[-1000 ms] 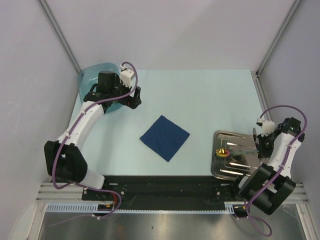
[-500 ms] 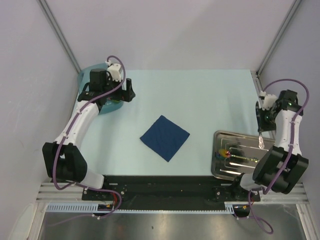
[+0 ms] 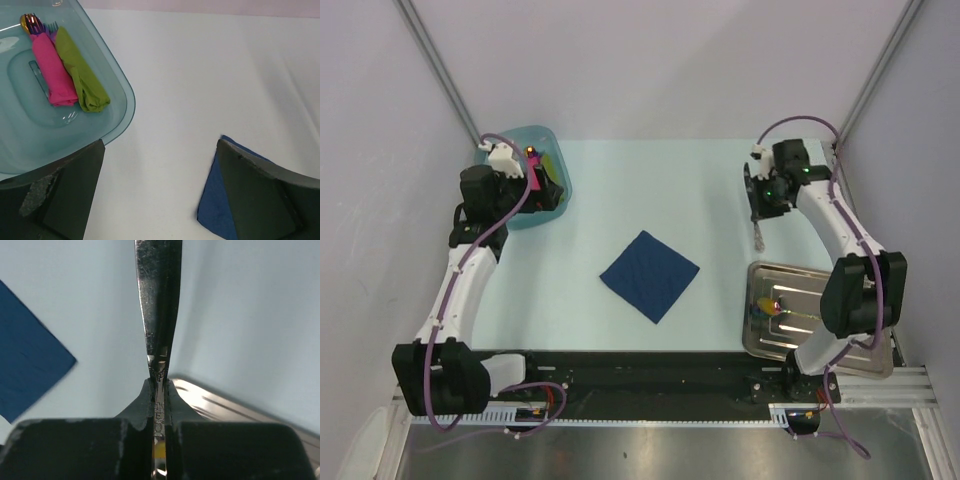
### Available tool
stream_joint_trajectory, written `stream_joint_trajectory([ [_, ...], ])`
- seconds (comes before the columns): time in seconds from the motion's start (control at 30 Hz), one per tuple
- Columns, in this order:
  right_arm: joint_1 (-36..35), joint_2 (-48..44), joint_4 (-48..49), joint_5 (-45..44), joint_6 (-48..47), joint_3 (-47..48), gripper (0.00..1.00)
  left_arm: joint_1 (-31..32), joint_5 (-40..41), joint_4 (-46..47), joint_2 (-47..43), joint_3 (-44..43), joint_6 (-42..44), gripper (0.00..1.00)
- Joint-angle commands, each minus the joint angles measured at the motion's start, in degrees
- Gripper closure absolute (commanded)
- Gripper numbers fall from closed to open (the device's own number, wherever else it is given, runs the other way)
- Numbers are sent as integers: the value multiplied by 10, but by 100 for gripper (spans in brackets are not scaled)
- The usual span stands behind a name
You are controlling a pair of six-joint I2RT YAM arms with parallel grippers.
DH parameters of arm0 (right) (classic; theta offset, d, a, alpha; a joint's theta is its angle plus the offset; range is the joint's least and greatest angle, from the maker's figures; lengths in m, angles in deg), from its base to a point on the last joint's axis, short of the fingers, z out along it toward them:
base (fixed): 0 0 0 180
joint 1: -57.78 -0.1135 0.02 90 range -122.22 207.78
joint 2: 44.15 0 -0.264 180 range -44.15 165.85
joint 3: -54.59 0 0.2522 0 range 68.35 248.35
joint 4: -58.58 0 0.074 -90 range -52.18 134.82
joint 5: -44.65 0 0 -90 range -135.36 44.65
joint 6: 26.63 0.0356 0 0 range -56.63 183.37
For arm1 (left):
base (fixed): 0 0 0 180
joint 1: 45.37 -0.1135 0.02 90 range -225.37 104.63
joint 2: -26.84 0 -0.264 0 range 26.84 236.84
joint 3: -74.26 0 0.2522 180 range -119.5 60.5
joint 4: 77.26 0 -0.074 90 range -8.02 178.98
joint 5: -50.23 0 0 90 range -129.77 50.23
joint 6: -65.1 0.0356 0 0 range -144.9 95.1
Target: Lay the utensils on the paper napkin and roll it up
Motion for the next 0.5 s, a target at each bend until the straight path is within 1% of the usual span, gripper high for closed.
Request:
stream_joint_trajectory([
  [0.0,-81,36,102,-12,118,41,100,1,26,35,-19,7,2,0],
  [0.03,-121,54,114,-20,131,45,100,1,25,21,-19,3,12,0],
  [0.07,-139,65,124,-44,164,49,100,1,29,18,-21,2,24,0],
  [0.17,-212,107,156,-71,213,54,100,1,63,-1,-17,-10,51,1],
  [0.23,-238,137,167,-79,232,57,100,1,76,-17,-10,-13,58,0],
  [0.27,-262,146,171,-98,241,61,100,0,78,-18,-9,-12,65,0],
  [0.43,-305,189,170,-127,303,84,100,0,60,-17,1,-11,67,0],
  [0.47,-322,197,164,-150,310,92,100,0,58,-15,1,-6,64,0],
])
